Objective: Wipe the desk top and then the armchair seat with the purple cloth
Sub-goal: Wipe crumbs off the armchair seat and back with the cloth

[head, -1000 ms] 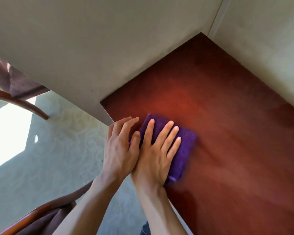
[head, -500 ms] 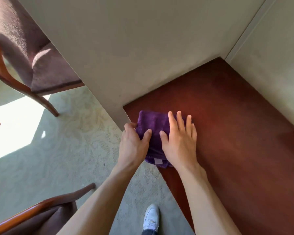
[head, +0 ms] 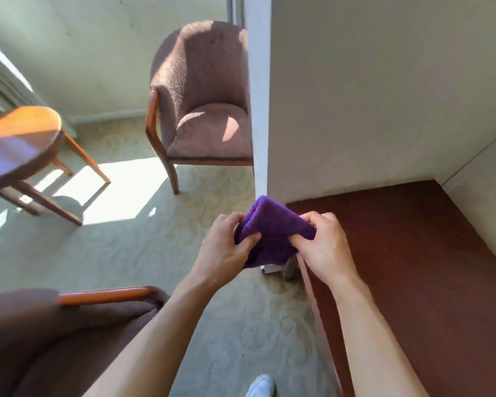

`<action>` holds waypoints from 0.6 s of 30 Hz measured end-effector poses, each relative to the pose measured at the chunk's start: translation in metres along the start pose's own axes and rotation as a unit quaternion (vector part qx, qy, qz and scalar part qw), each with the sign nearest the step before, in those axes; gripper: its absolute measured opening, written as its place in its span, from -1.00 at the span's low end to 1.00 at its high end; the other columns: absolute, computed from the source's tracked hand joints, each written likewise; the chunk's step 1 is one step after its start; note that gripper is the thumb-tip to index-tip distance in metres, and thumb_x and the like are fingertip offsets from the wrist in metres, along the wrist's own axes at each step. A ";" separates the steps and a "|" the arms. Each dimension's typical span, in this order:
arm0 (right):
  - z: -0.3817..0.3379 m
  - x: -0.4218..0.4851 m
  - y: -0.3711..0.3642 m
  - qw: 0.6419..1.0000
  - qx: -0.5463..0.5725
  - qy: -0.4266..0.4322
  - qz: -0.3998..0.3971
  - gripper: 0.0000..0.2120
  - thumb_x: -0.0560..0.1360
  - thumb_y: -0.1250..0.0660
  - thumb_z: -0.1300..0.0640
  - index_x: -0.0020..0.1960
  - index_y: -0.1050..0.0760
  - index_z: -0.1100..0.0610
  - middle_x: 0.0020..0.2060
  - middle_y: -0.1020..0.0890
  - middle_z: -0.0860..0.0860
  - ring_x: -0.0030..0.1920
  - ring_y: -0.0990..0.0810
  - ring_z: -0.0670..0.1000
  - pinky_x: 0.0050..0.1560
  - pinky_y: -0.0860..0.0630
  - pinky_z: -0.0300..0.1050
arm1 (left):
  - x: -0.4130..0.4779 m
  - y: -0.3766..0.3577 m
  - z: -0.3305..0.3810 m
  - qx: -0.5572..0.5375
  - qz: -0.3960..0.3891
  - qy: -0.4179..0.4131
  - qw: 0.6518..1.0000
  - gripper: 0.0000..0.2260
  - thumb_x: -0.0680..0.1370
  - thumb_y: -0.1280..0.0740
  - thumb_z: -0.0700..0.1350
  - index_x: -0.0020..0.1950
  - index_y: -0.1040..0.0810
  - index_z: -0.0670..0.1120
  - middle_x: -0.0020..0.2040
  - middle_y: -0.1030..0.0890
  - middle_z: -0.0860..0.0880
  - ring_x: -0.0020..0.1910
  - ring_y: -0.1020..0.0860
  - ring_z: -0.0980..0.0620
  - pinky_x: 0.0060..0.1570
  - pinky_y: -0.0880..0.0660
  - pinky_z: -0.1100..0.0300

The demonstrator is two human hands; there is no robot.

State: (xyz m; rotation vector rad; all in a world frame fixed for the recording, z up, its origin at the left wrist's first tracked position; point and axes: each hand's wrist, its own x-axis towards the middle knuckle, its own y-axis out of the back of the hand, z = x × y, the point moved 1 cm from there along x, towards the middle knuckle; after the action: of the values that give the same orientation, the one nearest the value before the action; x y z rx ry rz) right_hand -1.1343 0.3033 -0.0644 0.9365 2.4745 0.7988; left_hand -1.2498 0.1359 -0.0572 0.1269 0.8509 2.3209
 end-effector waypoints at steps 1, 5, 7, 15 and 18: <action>-0.022 -0.008 -0.013 1.000 0.017 0.012 -0.005 -0.85 0.37 -0.46 0.10 -0.08 -0.60 -0.05 -0.11 -0.47 -0.07 -0.05 -0.59 0.08 0.11 -0.54 0.09 | -0.014 0.022 -0.004 -0.003 0.027 0.003 1.000 -0.84 0.55 -0.42 -0.04 0.13 -0.60 0.07 -0.01 -0.55 0.02 -0.03 -0.52 0.20 -0.05 -0.40 0.39; -0.117 -0.047 -0.082 0.995 0.058 0.052 -0.064 -0.91 0.41 -0.39 0.10 -0.09 -0.60 -0.03 -0.08 -0.50 -0.03 -0.01 -0.59 0.09 0.14 -0.54 0.06 | -0.081 0.116 -0.035 -0.021 0.120 0.054 0.991 -0.84 0.57 -0.41 -0.07 0.14 -0.58 0.10 -0.02 -0.64 0.07 -0.04 -0.59 0.19 0.02 -0.52 0.20; -0.166 -0.072 -0.122 0.989 0.056 0.081 -0.112 -0.88 0.43 -0.37 0.09 -0.04 -0.62 0.00 -0.04 -0.51 0.00 0.01 -0.59 0.10 0.17 -0.54 0.12 | -0.120 0.164 -0.059 -0.021 0.168 0.095 0.981 -0.82 0.57 -0.40 -0.04 0.16 -0.58 0.10 -0.05 -0.69 0.11 -0.03 -0.63 0.11 0.05 -0.56 0.03; -0.312 -0.215 -0.301 0.972 0.033 0.132 -0.192 -0.72 0.47 -0.36 0.13 0.07 -0.63 -0.21 0.05 -0.33 0.01 0.16 -0.41 0.19 0.35 -0.34 0.06 | -0.289 0.297 -0.171 0.000 0.377 0.175 0.909 -0.69 0.56 -0.34 0.05 0.29 -0.50 0.29 0.07 -0.66 0.20 0.09 -0.62 0.19 0.12 -0.57 0.04; -0.328 -0.273 -0.377 0.947 0.164 0.048 -0.271 -0.63 0.45 -0.24 0.31 0.01 -0.62 -0.13 0.04 -0.52 0.08 0.06 -0.59 0.19 0.24 -0.53 0.04 | -0.336 0.320 -0.224 0.032 0.407 0.204 0.890 -0.65 0.57 -0.29 0.09 0.34 -0.46 0.35 0.11 -0.61 0.22 0.11 -0.60 0.20 0.11 -0.56 0.10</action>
State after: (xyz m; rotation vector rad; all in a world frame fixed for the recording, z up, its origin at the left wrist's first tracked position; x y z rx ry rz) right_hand -1.2917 -0.2414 -0.0089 0.2698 2.7995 0.2578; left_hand -1.2297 -0.3758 0.0040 0.0164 1.2591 3.1764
